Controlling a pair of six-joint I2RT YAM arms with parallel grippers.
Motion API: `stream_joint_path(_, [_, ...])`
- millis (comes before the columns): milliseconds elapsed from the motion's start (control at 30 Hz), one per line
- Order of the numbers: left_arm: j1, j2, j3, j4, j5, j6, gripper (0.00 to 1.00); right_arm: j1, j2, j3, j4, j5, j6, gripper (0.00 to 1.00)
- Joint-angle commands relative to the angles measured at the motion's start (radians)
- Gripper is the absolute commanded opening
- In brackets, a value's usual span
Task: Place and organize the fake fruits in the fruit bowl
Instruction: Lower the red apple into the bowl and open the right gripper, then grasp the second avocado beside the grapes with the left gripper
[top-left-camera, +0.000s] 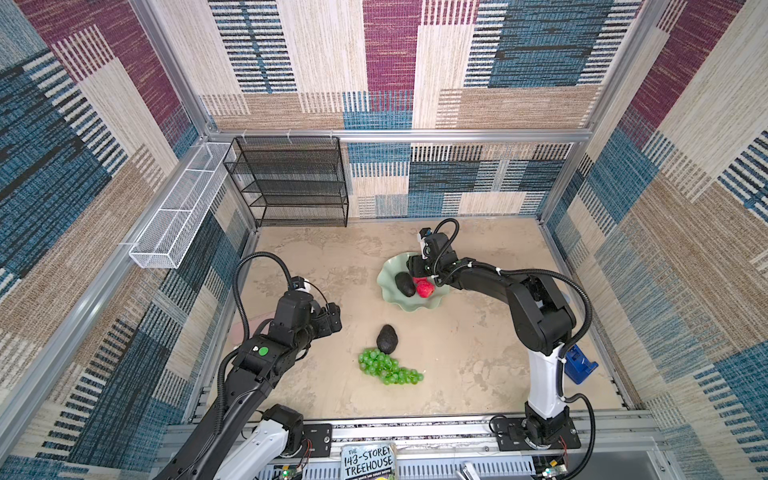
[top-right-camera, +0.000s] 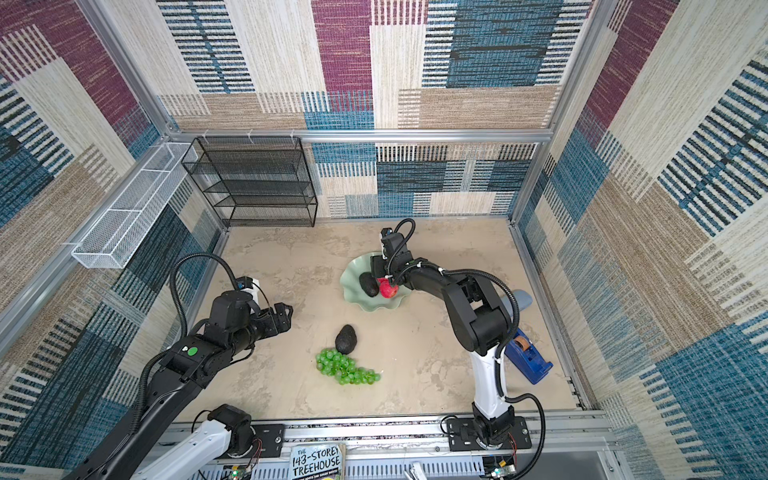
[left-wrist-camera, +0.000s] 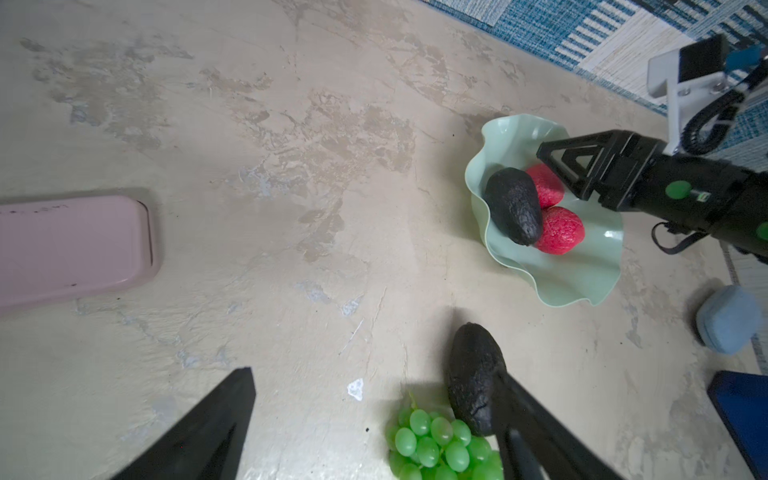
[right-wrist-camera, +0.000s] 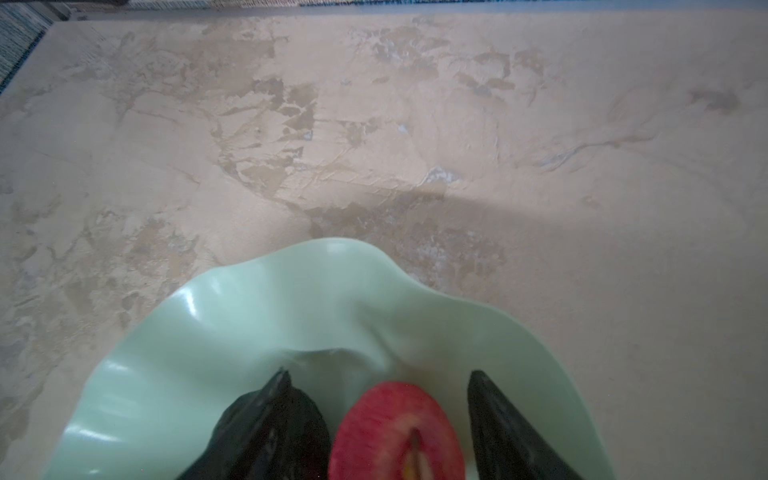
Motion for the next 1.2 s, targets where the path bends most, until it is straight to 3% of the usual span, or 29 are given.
stream_joint_path(0, [-0.001, 0.04, -0.002, 0.072, 0.092, -0.006, 0.9, 0.0, -0.072, -0.002, 0.039, 0.0, 0.025, 0.77])
stream_joint_path(167, [-0.007, 0.19, 0.028, 0.101, 0.246, 0.029, 0.87, -0.001, -0.233, -0.089, 0.074, 0.028, 0.058, 0.92])
stream_joint_path(300, [-0.071, 0.302, 0.061, 0.128, 0.281, 0.066, 0.85, -0.002, -0.37, -0.203, 0.138, 0.038, 0.069, 1.0])
stream_joint_path(467, [-0.208, 0.474, 0.133, 0.137, 0.269, 0.112, 0.84, -0.003, -0.483, -0.306, 0.171, 0.087, 0.07, 1.0])
stream_joint_path(633, [-0.29, 0.626, 0.172, 0.128, 0.259, 0.115, 0.82, -0.007, -0.523, -0.35, 0.167, 0.1, 0.074, 1.0])
stream_joint_path(1000, [-0.347, 0.76, 0.197, 0.097, 0.218, 0.129, 0.81, -0.016, -0.543, -0.376, 0.174, 0.114, 0.073, 1.0])
stream_joint_path(1167, [-0.354, 0.824, 0.229, 0.066, 0.218, 0.123, 0.68, -0.018, -0.545, -0.382, 0.175, 0.113, 0.075, 1.0])
